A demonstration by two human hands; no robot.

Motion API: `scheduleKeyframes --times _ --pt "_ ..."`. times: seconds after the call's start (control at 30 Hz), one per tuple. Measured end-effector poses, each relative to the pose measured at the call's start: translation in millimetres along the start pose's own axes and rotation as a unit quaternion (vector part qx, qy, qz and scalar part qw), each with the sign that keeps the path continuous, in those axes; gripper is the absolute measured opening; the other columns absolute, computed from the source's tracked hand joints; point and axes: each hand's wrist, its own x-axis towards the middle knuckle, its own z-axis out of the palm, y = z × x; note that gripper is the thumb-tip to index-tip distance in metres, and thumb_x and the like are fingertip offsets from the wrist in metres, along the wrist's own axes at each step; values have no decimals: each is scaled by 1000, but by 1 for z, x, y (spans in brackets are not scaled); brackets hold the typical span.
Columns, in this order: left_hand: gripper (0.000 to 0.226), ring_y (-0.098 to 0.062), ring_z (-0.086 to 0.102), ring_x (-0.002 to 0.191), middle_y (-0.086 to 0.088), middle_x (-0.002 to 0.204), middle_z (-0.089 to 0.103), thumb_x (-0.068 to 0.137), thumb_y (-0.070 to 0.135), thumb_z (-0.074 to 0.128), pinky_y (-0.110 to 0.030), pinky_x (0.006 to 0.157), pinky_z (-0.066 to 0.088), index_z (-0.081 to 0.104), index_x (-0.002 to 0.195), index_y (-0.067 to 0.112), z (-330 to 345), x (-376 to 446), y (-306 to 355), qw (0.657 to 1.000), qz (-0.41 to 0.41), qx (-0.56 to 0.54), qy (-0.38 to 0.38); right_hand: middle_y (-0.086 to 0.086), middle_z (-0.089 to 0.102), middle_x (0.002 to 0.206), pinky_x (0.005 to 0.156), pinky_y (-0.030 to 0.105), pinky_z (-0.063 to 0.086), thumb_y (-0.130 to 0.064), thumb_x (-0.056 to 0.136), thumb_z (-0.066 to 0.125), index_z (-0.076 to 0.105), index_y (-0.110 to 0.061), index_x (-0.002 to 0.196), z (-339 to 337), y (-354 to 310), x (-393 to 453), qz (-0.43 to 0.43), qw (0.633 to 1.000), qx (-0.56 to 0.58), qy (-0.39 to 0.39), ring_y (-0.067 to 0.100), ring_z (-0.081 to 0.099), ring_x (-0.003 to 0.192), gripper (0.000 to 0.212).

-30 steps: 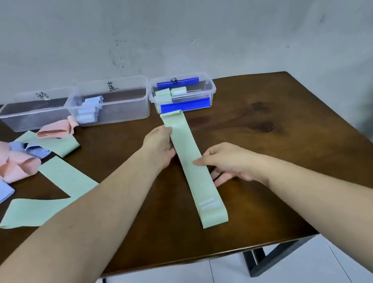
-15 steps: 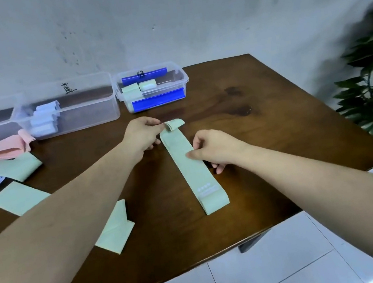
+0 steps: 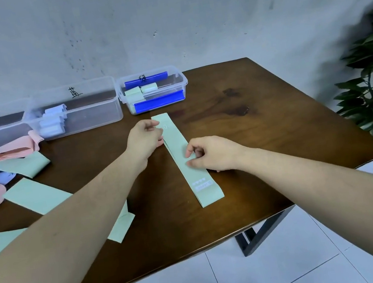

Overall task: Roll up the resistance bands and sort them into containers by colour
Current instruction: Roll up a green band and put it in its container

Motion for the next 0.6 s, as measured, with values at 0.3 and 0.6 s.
scheduleKeyframes --times 0.3,0.6 --pt "10 -9 60 82 5 99 67 94 20 62 -17 72 47 68 100 25 13 -58 -15 980 115 164 -7 -7 64 96 73 18 49 -18 92 68 68 -26 106 1 24 -24 -99 993 53 21 1 58 77 16" --pt "24 -9 59 83 7 93 61 88 10 71 -19 78 45 64 92 33 19 -141 -45 939 243 233 -67 -15 58 109 77 17 51 -33 94 68 66 -34 111 5 45 -59 -204 979 20 -1 6 59 90 17"
